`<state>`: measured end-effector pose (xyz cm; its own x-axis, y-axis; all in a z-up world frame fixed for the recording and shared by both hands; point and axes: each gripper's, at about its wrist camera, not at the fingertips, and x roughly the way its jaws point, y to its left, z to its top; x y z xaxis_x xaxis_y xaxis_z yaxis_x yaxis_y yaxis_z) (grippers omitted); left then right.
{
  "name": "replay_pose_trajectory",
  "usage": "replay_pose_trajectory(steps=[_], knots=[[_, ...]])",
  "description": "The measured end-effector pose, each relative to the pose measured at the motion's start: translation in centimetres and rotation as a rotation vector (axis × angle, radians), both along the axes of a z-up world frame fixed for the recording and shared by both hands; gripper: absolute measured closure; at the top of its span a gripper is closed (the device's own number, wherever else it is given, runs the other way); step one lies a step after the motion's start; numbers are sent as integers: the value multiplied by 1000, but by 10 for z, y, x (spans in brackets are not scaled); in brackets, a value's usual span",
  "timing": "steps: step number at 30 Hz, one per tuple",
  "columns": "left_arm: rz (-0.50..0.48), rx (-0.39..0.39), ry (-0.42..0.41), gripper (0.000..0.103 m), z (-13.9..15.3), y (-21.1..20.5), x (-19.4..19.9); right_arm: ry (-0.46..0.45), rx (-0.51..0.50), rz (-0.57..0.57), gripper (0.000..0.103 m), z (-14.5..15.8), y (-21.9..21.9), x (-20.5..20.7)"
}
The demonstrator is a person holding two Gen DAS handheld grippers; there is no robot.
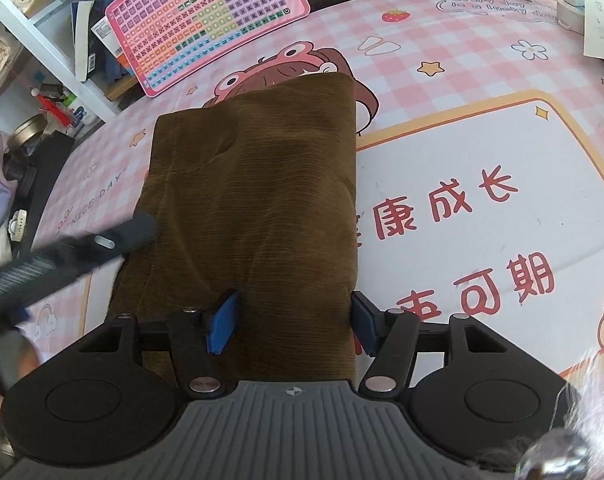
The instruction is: Fold clothes
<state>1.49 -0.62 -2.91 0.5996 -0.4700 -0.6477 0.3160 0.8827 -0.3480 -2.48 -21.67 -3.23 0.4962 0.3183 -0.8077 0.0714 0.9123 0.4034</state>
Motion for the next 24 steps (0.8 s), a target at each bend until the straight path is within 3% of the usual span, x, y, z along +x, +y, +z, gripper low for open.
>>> replay_pose_trajectory(steps=[3, 4, 6, 8, 13, 14, 16, 18, 24], knots=[[-77, 78, -189, 100, 21, -10, -28, 0, 7, 0, 46, 0, -2, -1], [-63, 109, -184, 100, 18, -11, -28, 0, 13, 1, 46, 0, -2, -1], [-5, 145, -60, 99, -6, -5, -10, 2, 16, 1, 46, 0, -3, -1], [16, 67, 12, 97, -22, 7, 3, 2, 16, 9, 46, 0, -1, -1], [66, -92, 77, 92, -15, 34, 6, -2, 10, 23, 46, 2, -1, -2], [81, -107, 61, 88, -9, 38, 2, -5, 9, 24, 46, 2, -1, -3], [104, -113, 25, 60, 1, 47, -6, -10, 6, 25, 46, 4, -2, -4], [108, -103, 23, 45, 3, 54, -8, -14, 2, 27, 46, 5, -2, -5], [104, -95, 129, 44, -15, 59, -1, -11, 9, 28, 46, 5, -3, -6]])
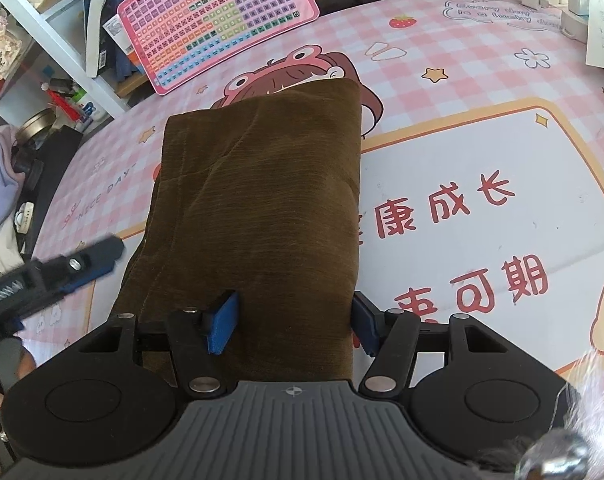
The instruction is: Fold clothes
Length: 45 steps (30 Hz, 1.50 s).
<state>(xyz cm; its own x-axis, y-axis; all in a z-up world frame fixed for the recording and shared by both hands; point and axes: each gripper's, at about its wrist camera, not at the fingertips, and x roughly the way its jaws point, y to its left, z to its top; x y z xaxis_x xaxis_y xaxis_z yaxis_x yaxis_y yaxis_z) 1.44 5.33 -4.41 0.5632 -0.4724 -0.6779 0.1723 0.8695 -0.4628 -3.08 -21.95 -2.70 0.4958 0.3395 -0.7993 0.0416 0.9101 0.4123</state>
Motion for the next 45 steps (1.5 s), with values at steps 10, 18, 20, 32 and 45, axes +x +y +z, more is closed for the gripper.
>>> replay_pose_trajectory(steps=[10, 18, 20, 32, 45], knots=[[-18, -34, 78, 66, -13, -22, 5, 16, 84, -8, 66, -8, -4, 11], [-85, 51, -52, 72, 14, -54, -19, -261, -285, 195, 76, 24, 28, -11], [-72, 35, -6, 71, 7, -50, -17, -210, -237, 176, 75, 18, 19, -8], [-44, -37, 103, 50, -19, -41, -5, 21, 120, -72, 56, -12, -29, -1], [4, -44, -29, 73, 15, -53, -29, -262, -129, 93, 78, 29, 8, -21]])
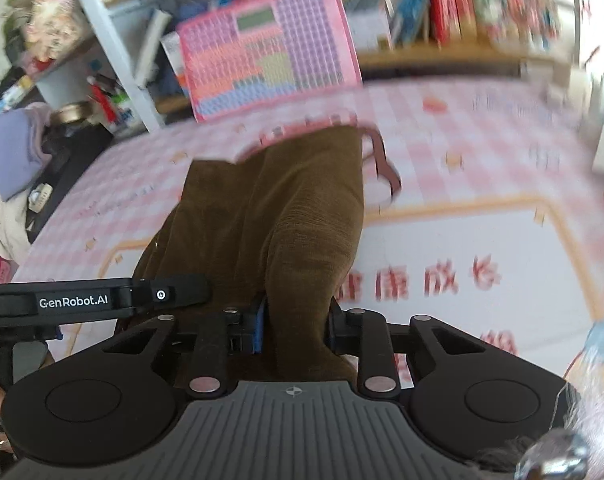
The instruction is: Fold clothes
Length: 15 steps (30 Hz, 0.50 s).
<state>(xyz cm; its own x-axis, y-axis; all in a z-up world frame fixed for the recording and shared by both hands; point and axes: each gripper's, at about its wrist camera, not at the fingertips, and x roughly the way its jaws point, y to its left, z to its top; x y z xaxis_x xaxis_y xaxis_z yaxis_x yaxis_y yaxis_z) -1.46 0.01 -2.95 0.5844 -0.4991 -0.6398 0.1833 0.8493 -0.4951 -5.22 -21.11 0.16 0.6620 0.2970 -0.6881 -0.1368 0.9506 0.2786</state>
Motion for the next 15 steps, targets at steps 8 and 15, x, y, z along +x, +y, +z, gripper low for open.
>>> replay_pose_trajectory(steps=[8, 15], knots=[[66, 18, -61, 73, 18, -14, -14, -58, 16, 61, 78, 14, -13, -1], [129, 53, -64, 73, 29, -42, -17, -66, 32, 133, 78, 17, -37, 5]])
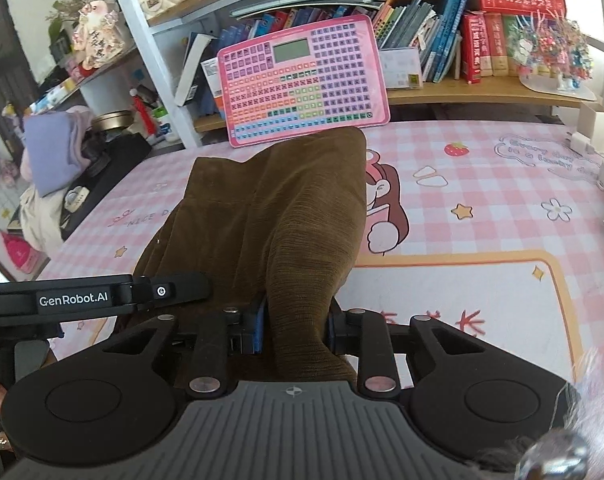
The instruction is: Fold clothes
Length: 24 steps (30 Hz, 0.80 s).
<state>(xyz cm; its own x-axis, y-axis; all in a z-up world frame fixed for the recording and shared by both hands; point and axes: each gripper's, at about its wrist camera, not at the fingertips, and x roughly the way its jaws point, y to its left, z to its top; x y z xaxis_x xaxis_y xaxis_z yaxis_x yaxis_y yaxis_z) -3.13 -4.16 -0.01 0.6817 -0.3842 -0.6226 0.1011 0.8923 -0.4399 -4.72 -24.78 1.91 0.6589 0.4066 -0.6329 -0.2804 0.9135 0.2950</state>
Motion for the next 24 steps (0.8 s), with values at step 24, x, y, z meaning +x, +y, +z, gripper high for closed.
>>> replay_pose_trajectory(steps=[24], knots=[[35, 77, 20, 73, 8, -58, 13, 18, 64, 52, 78, -9, -63, 22]])
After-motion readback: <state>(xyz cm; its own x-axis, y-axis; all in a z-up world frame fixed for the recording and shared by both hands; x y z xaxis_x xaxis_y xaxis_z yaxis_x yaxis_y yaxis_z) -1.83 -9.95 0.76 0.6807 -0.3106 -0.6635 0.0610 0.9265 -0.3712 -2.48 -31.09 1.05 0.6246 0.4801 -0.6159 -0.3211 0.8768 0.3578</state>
